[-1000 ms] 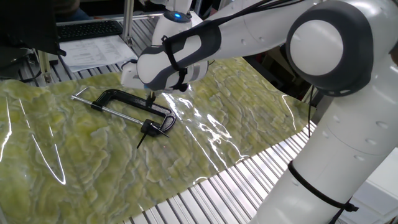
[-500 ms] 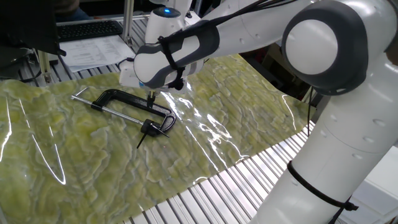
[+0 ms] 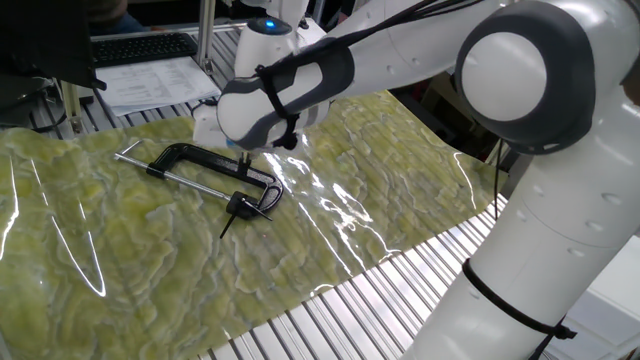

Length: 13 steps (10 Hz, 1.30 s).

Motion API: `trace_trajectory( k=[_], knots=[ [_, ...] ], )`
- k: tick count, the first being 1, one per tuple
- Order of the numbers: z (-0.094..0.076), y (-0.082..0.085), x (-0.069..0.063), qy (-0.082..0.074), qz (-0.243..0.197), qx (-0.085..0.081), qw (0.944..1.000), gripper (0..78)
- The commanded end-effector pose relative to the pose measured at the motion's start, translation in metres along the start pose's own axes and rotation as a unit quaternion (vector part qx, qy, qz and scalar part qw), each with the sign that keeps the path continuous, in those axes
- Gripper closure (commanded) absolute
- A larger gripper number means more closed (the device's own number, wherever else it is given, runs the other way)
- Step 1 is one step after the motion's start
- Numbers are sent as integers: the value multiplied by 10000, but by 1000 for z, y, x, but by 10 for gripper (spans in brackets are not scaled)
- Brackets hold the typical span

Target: Turn the hands of a clock

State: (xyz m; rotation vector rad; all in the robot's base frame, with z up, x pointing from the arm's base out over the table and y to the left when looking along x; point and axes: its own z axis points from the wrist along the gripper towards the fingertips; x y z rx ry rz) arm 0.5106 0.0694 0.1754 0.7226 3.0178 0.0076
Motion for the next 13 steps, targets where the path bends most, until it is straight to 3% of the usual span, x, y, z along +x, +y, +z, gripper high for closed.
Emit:
trace_trajectory(
  k=[1,5,8,11,13],
  knots=[
    [18,-12,46,-234,-88,-104,9996,776],
    [30,-22,71,-257,-77,-130,9996,776],
    [37,-25,77,-274,-65,-175,9995,776],
    [59,-27,77,-396,-51,-257,9989,776],
    [63,-27,77,-412,3,-278,9988,776]
  ],
)
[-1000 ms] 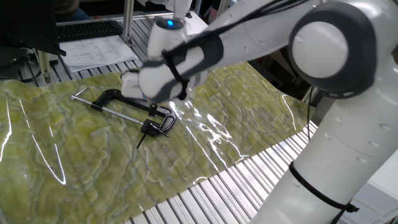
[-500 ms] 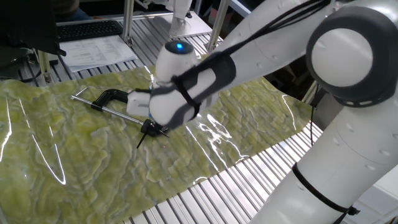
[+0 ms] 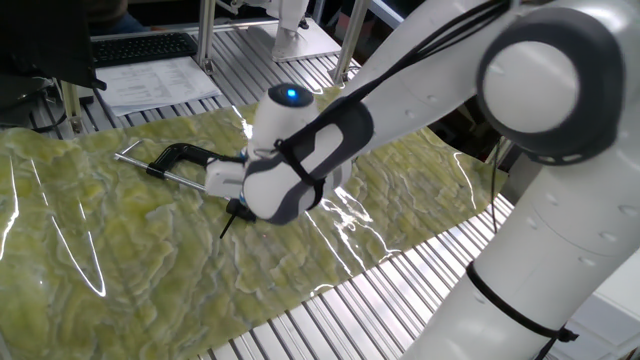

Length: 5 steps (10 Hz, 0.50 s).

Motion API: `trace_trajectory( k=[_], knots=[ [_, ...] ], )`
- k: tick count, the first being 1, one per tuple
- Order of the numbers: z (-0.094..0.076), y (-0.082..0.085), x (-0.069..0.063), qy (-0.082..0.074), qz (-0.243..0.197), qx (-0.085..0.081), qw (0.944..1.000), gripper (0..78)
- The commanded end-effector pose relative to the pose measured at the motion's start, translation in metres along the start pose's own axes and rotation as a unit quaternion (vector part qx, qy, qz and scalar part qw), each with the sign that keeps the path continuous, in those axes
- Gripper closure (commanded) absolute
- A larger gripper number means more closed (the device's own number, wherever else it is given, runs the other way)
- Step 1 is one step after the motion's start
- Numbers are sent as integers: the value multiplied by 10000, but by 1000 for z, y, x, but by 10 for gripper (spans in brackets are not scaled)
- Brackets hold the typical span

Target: Turn the hands of a clock

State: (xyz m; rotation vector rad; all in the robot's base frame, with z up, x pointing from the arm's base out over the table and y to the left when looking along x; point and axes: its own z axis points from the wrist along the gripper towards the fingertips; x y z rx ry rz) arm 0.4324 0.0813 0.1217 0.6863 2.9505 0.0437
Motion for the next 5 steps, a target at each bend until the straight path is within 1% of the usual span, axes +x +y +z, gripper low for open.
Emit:
trace_trajectory(
  k=[1,2,3,5],
  knots=[
    [15,-3,1,-73,94,-90,9999,776],
    [17,-3,1,-73,110,-113,9998,776],
    [22,-4,3,-117,118,-139,9998,776],
    [25,-4,3,-210,125,-161,9996,776]
  ],
)
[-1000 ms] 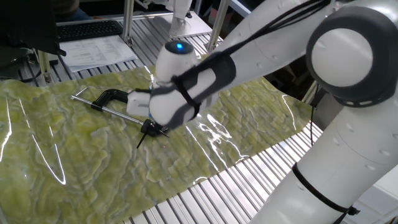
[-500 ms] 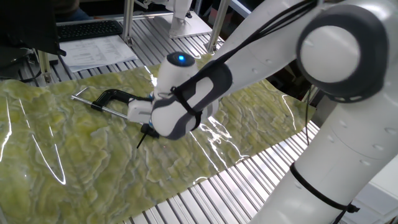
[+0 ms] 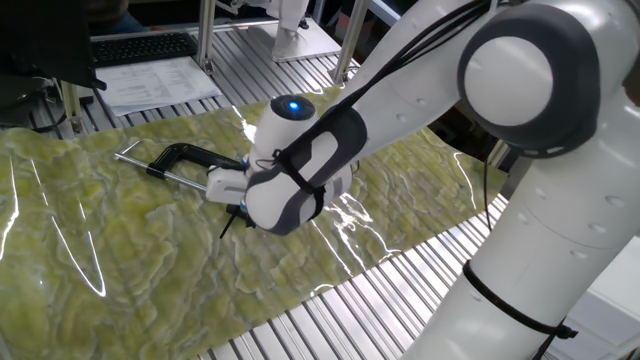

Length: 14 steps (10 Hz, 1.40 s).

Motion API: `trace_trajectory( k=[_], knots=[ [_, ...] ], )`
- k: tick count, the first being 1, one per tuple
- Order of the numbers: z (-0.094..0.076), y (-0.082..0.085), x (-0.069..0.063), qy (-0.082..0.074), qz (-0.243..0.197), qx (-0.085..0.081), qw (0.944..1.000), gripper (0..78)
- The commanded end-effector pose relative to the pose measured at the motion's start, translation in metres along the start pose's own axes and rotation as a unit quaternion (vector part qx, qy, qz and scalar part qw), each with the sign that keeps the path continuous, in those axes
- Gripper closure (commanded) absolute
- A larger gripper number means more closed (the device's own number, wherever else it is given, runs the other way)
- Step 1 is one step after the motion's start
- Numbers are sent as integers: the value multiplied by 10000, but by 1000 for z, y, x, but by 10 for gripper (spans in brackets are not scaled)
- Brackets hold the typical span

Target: Turn the hands of a clock

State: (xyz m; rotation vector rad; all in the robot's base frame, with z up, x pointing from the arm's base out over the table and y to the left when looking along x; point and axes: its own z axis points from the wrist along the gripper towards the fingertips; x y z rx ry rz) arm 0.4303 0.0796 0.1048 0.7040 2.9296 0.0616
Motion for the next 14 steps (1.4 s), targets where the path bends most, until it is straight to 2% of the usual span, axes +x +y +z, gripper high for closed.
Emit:
trace_trajectory(
  k=[1,4,6,8,14],
  knots=[
    [9,-1,0,-128,71,-85,9999,776],
    [9,-1,0,-121,299,-25,9995,776],
    [9,-1,0,-45,396,-73,9992,776],
    [9,-1,0,-36,311,-28,9995,776],
    [9,-1,0,-38,85,-51,9999,776]
  ],
)
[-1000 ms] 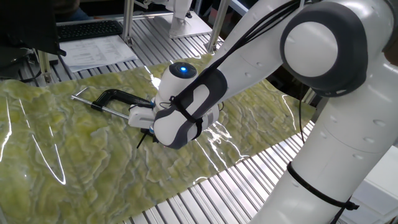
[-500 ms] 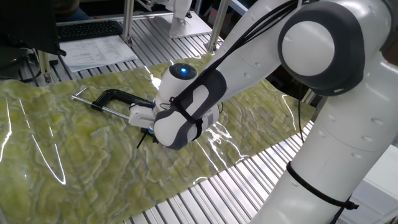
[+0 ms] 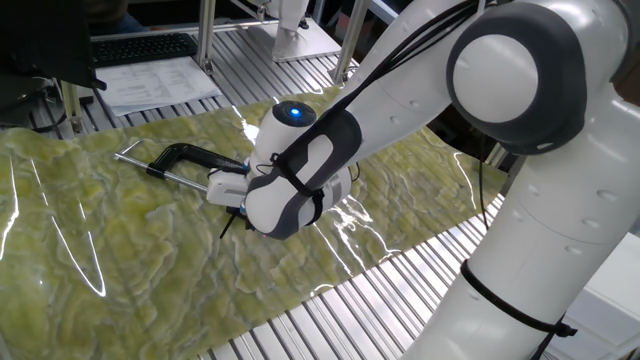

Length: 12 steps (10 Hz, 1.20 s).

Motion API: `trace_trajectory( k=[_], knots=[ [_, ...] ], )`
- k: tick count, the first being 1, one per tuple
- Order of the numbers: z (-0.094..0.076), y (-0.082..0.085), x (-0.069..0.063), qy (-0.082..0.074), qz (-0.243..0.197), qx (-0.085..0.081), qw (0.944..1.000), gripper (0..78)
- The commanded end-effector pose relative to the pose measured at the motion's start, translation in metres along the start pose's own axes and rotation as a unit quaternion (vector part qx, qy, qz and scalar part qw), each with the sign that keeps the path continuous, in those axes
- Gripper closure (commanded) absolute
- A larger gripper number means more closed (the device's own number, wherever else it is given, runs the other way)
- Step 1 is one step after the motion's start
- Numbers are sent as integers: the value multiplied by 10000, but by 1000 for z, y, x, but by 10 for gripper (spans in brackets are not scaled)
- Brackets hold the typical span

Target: Turn the hands of a clock

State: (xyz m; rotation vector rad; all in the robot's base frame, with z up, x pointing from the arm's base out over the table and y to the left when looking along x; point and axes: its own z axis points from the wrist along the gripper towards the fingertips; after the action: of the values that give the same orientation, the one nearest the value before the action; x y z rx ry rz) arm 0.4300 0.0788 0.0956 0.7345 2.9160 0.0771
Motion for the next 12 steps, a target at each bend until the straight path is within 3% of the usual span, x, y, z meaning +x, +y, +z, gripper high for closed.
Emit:
trace_trajectory(
  k=[1,8,12],
  knots=[
    [0,0,-1,3,-37,-35,10000,776],
    [1,0,0,6,-49,-36,10000,776],
    [18,1,2,-5,-40,-87,10000,776]
  ],
)
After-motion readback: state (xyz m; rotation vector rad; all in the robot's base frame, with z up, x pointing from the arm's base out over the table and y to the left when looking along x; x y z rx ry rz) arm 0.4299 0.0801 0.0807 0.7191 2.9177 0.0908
